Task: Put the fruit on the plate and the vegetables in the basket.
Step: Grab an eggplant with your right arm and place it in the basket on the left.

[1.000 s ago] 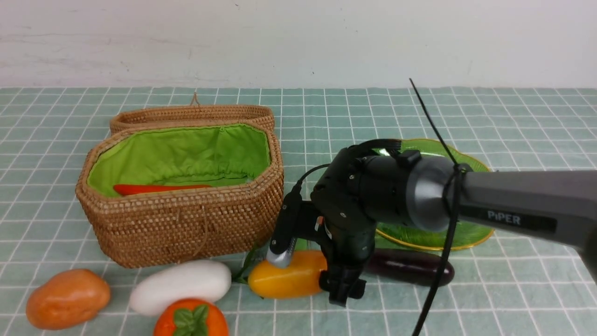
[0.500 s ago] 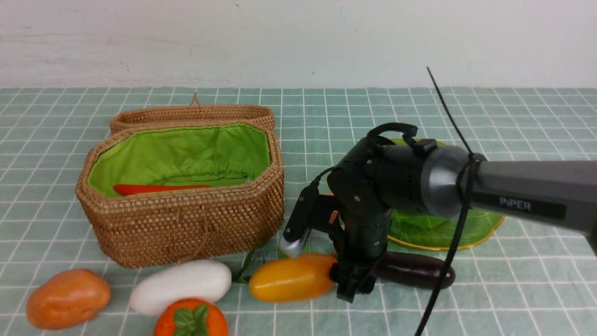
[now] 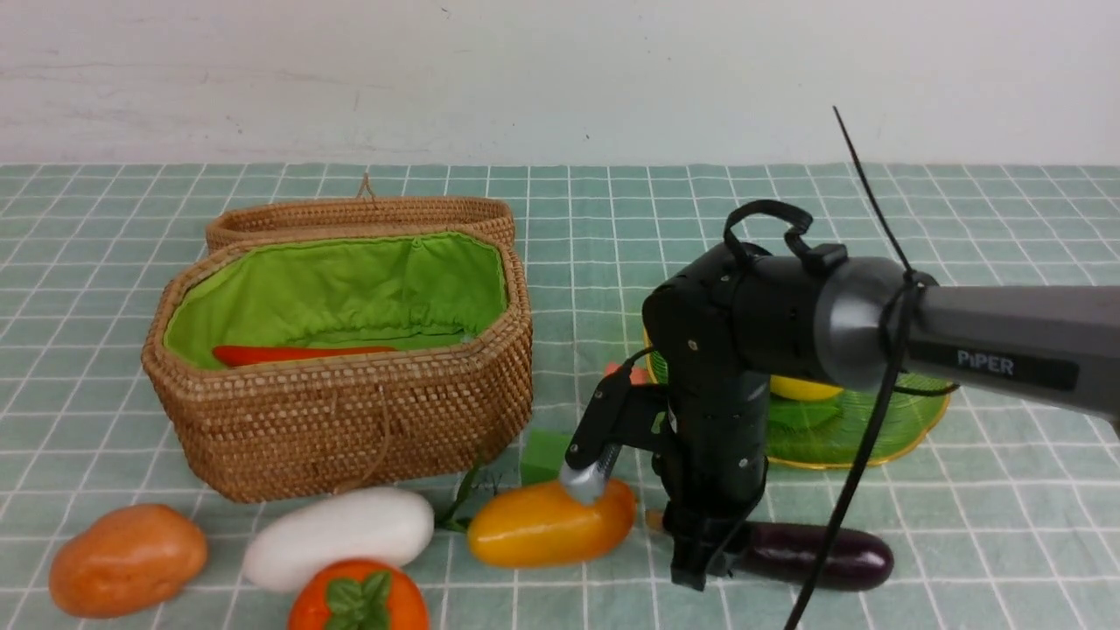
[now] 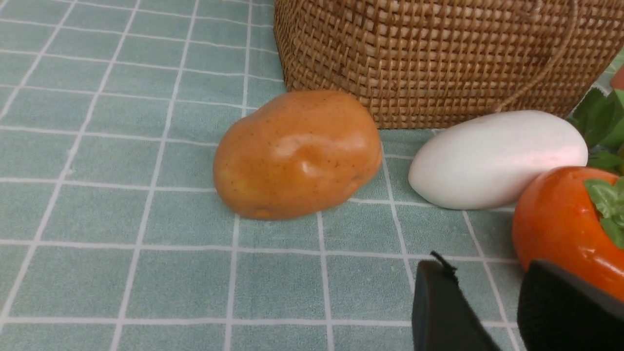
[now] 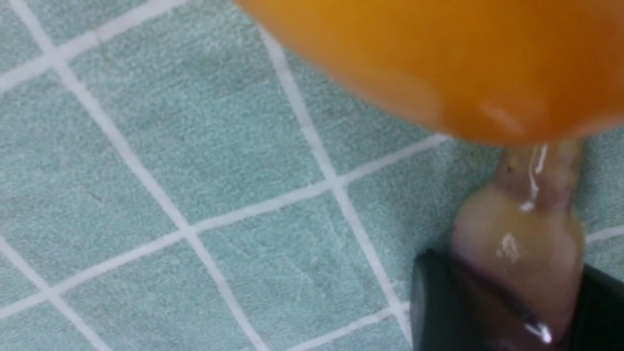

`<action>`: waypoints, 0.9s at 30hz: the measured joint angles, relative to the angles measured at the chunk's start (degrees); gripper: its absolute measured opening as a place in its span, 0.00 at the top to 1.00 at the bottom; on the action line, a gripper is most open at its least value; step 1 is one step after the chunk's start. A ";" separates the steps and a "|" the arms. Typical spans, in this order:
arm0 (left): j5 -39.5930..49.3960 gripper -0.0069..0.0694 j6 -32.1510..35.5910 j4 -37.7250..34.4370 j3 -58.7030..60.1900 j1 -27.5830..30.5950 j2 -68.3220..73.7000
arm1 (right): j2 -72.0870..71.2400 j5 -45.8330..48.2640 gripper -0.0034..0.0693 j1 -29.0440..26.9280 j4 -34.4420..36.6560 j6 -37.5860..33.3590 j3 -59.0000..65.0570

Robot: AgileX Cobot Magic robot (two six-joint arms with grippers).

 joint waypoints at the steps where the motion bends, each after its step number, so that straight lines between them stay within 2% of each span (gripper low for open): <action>1: 0.00 0.60 0.00 0.00 0.00 0.00 0.00 | 0.00 0.15 0.56 0.00 0.38 0.00 0.00; 10: 0.00 0.60 0.00 0.00 0.00 0.00 0.00 | -5.28 1.90 0.56 0.00 3.91 -1.64 -1.89; 18: 0.00 0.60 0.00 0.00 0.00 0.00 0.00 | -9.78 1.77 0.56 0.00 5.71 -4.24 -16.63; 21: 0.00 0.60 0.00 0.00 0.00 0.00 0.00 | -9.98 -5.42 0.56 0.00 12.69 -5.74 -23.05; 24: 0.00 0.60 0.00 0.00 0.00 0.00 0.00 | -9.98 -16.76 0.56 0.20 24.60 -12.20 -24.89; 25: 0.00 0.60 0.00 0.00 0.00 0.00 0.00 | -9.91 -18.21 0.56 0.25 26.44 -12.92 -24.96; 26: 0.00 0.60 0.00 0.00 0.00 0.00 0.00 | -9.35 -24.40 0.56 0.96 34.50 -21.70 -25.03; 27: 0.00 0.60 0.00 0.00 0.00 0.00 0.00 | -8.98 -26.83 0.56 1.53 38.15 -25.81 -25.05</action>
